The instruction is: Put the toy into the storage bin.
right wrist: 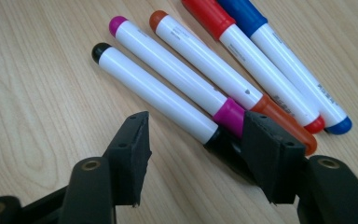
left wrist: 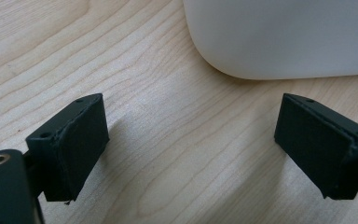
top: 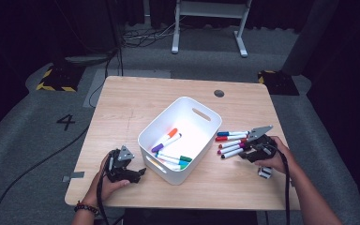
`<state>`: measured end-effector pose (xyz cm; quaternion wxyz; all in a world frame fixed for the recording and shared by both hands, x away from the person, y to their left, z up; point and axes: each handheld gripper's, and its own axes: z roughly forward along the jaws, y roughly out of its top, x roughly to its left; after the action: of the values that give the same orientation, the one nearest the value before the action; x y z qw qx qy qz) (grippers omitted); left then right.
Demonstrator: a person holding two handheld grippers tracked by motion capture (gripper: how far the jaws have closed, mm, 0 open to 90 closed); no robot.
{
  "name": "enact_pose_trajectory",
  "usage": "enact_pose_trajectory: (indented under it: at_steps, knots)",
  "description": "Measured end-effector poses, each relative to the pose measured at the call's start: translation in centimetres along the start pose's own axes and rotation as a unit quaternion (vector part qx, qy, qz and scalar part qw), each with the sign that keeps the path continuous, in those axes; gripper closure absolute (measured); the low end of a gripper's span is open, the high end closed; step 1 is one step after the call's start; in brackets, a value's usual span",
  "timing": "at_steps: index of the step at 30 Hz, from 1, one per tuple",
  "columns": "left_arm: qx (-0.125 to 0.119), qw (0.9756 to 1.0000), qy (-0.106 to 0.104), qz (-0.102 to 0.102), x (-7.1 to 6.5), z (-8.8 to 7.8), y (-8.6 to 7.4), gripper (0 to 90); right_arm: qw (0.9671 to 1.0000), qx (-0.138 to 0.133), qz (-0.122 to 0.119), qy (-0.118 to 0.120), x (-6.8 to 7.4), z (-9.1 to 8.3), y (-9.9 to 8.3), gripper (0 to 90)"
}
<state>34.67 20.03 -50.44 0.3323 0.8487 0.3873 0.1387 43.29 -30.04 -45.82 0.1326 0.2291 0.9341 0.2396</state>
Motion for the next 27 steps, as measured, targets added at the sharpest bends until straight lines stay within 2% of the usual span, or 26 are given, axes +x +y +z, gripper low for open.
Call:
enact_pose_trajectory:
  at_steps: [4, 8, 13, 17, 21, 25, 27]
  knots:
    - [0.000, 1.0000, 0.000, 0.000, 0.0, 0.0, 0.0, 9.8, 0.9999, 0.011, -0.012, -0.001, -0.3, 0.7, -0.1, 42.8]
    - [0.000, 1.0000, 0.000, 0.000, 0.0, 0.0, 0.0, 9.8, 0.9997, 0.019, -0.009, 0.016, -0.1, 0.9, -0.2, 45.5]
    - [0.000, 1.0000, 0.000, 0.000, 0.0, 0.0, 0.0, 9.8, 0.9981, 0.035, -0.036, 0.036, 0.6, 1.1, -0.1, 59.2]
    - [0.000, 1.0000, 0.000, 0.000, 0.0, 0.0, 0.0, 9.8, 0.9965, 0.042, -0.048, 0.054, 1.2, 1.2, 0.1, 70.7]
    - [0.000, 1.0000, 0.000, 0.000, 0.0, 0.0, 0.0, 9.8, 0.9951, 0.041, -0.059, 0.068, 1.8, 1.4, 0.6, 73.6]
    - [0.000, 1.0000, 0.000, 0.000, 0.0, 0.0, 0.0, 9.8, 0.9946, 0.050, -0.049, 0.076, 2.9, 1.4, 1.2, 73.7]
    - [0.000, 1.0000, 0.000, 0.000, 0.0, 0.0, 0.0, 9.9, 0.9951, 0.044, -0.043, 0.078, 3.4, 1.5, 1.4, 73.3]
